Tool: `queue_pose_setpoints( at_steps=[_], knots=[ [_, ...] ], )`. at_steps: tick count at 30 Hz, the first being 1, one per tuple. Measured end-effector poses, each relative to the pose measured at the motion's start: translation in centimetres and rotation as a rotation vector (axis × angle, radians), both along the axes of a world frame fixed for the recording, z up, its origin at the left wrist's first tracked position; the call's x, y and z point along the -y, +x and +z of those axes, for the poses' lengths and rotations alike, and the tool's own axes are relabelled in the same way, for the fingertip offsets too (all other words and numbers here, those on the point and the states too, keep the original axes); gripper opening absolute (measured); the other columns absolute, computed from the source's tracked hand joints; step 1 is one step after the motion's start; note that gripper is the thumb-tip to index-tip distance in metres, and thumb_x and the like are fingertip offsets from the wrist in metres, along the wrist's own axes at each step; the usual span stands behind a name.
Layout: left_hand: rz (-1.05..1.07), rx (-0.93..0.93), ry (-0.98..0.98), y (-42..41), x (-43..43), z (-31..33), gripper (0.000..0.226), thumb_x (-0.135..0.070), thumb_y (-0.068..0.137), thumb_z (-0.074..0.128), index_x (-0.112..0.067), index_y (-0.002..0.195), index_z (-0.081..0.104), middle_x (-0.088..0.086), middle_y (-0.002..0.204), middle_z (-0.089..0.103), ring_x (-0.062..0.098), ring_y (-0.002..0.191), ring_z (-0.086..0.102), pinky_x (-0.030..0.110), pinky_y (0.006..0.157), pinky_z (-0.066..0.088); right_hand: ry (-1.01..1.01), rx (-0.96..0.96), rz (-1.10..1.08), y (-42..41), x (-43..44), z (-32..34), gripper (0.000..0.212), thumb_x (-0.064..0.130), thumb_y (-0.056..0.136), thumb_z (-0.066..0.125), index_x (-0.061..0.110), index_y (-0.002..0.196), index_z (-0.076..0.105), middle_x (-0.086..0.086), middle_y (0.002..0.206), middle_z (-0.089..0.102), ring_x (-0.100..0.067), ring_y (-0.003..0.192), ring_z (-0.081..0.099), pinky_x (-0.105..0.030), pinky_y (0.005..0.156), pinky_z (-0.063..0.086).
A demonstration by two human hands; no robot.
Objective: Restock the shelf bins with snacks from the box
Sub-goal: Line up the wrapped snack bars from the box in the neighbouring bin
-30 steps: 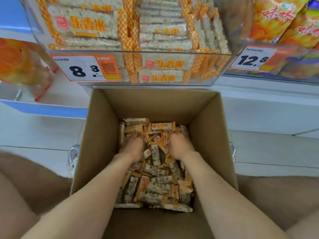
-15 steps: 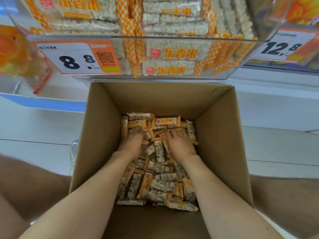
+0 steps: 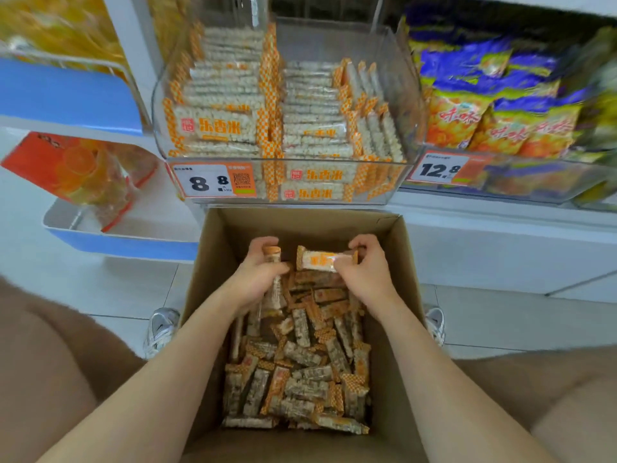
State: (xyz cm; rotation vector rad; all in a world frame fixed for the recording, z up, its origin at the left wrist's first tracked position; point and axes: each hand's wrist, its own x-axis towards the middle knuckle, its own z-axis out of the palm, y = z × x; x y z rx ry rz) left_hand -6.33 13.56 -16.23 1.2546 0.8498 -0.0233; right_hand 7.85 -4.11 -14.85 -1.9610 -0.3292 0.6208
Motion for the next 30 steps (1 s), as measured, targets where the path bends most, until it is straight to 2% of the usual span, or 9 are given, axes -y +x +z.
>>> queue_pose_setpoints(
  at_steps=[3,5,9,14,18,21,24,27,30],
  knots=[
    [-0.025,-0.032,0.049,-0.9,-0.3,2.2,0.09,-0.03,0.071,0.09,-0.013,0.144,0.041,0.018,0.122,0.068,0.035,0.109,0.073,0.058,0.095,0.059,-0.08,0.12,0.141,-0.4,0.9,3.1,0.031,0.016,0.084,0.074,0.034,0.105,0.06,0.007,0.11,0.064,-0.013,0.099,0.067,-0.027,0.077,0.055],
    [-0.062,-0.01,0.035,-1.5,-0.4,4.1,0.074,-0.024,0.081,0.089,-0.002,0.139,0.048,0.018,0.118,0.071,0.038,0.111,0.072,0.06,0.102,0.055,-0.053,0.156,0.17,-1.0,1.5,5.0,0.035,0.016,0.083,0.077,0.034,0.108,0.061,0.01,0.109,0.067,-0.004,0.099,0.065,-0.023,0.08,0.053],
    [-0.138,0.042,0.019,-2.9,-0.2,8.1,0.048,-0.007,0.098,0.07,-0.009,0.144,0.057,0.013,0.121,0.072,0.028,0.116,0.068,0.054,0.112,0.048,0.051,0.155,0.229,-2.0,2.1,8.8,0.03,0.014,0.088,0.079,0.032,0.109,0.067,0.013,0.106,0.074,0.004,0.099,0.067,-0.015,0.084,0.049],
    [-0.192,0.127,0.097,-3.8,-0.1,12.0,0.027,-0.009,0.104,0.061,-0.018,0.129,0.069,0.006,0.122,0.076,0.025,0.117,0.07,0.045,0.099,0.058,0.208,0.011,0.318,-3.1,2.6,11.8,0.025,0.014,0.094,0.076,0.03,0.114,0.076,0.004,0.103,0.079,-0.013,0.1,0.074,-0.03,0.09,0.056],
    [-0.187,0.166,0.134,-4.2,0.2,13.8,0.037,-0.016,0.102,0.067,-0.016,0.139,0.062,0.007,0.133,0.07,0.023,0.121,0.068,0.05,0.105,0.055,0.268,0.036,0.303,-4.6,2.0,12.6,0.027,0.018,0.093,0.08,0.026,0.117,0.071,0.002,0.101,0.079,-0.01,0.098,0.074,-0.024,0.089,0.055],
    [-0.199,0.208,0.159,-4.3,0.7,15.6,0.026,-0.021,0.103,0.066,-0.025,0.129,0.069,0.009,0.124,0.074,0.03,0.114,0.071,0.048,0.099,0.057,0.303,0.119,0.316,-5.3,1.4,13.4,0.023,0.015,0.097,0.075,0.026,0.117,0.069,0.002,0.1,0.079,-0.01,0.096,0.074,-0.024,0.084,0.055],
    [-0.17,0.209,0.219,-4.3,0.6,17.3,0.031,-0.034,0.094,0.074,-0.026,0.124,0.067,0.01,0.115,0.075,0.024,0.1,0.073,0.039,0.081,0.058,0.332,0.264,0.386,-6.0,0.8,14.9,0.032,0.015,0.1,0.07,0.037,0.125,0.067,0.008,0.104,0.073,-0.01,0.099,0.071,-0.023,0.086,0.056],
    [-0.197,0.215,0.171,-4.4,0.2,19.1,0.042,-0.034,0.09,0.076,-0.012,0.123,0.064,0.016,0.111,0.076,0.03,0.1,0.075,0.043,0.086,0.057,0.354,0.314,0.323,-6.3,0.0,15.8,0.044,0.024,0.098,0.075,0.051,0.129,0.06,0.015,0.113,0.069,-0.006,0.101,0.071,-0.027,0.09,0.059],
    [-0.289,0.258,0.151,-4.5,-0.5,20.4,0.036,-0.016,0.093,0.077,-0.015,0.128,0.068,0.015,0.123,0.071,0.03,0.111,0.073,0.042,0.093,0.06,0.305,0.425,0.154,-5.8,-0.9,15.6,0.037,0.032,0.095,0.078,0.036,0.129,0.066,0.01,0.103,0.072,-0.007,0.094,0.071,-0.037,0.088,0.06]
  ],
)
